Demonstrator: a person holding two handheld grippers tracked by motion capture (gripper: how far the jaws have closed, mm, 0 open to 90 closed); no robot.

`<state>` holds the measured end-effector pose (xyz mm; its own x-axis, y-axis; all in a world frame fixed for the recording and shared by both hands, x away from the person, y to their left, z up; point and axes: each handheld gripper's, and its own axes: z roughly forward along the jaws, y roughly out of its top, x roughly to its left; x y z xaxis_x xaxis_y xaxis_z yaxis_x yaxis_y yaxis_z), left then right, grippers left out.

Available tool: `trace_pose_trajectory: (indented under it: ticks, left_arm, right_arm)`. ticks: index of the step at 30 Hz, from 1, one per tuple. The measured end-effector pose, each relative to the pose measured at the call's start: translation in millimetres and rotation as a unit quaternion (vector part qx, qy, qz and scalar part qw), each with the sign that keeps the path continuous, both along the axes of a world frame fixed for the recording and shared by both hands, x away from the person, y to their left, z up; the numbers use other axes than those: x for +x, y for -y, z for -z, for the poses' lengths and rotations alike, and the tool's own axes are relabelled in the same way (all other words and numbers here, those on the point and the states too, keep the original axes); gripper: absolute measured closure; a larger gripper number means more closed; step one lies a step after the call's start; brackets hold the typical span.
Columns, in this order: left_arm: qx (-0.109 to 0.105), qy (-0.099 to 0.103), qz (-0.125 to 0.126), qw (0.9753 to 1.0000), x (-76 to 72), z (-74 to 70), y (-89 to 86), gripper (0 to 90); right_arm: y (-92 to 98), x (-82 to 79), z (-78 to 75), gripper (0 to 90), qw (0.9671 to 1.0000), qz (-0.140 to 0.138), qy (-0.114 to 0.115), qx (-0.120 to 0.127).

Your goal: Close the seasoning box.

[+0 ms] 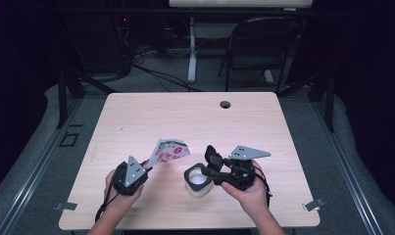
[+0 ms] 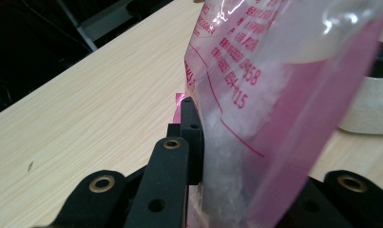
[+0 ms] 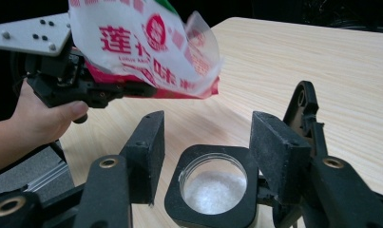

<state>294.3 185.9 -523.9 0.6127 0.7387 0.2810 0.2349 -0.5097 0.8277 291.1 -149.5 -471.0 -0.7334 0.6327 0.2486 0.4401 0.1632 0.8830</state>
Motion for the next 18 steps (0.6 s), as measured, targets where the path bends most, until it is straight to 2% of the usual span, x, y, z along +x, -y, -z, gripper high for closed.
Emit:
trace_pose_trajectory:
  ticks: [8, 14, 18]
  left_arm:
    - [-0.032, -0.005, -0.028, 0.9991, 5.7, -3.6, -16.7, 84.0]
    - [-0.053, -0.007, -0.058, 0.9969, 10.4, -6.2, -32.8, 83.9]
    - [-0.058, -0.005, -0.077, 0.9954, 13.4, -6.9, -42.9, 83.9]
  right_arm:
    - [2.2, 2.0, 3.2, 47.5, 0.9999, 0.01, -0.003, 0.004]
    - [4.0, 1.3, 2.5, 49.2, 0.9999, 0.01, 0.007, 0.001]
    - [4.0, 1.1, 2.7, 49.7, 0.9999, 0.009, 0.011, -0.003]
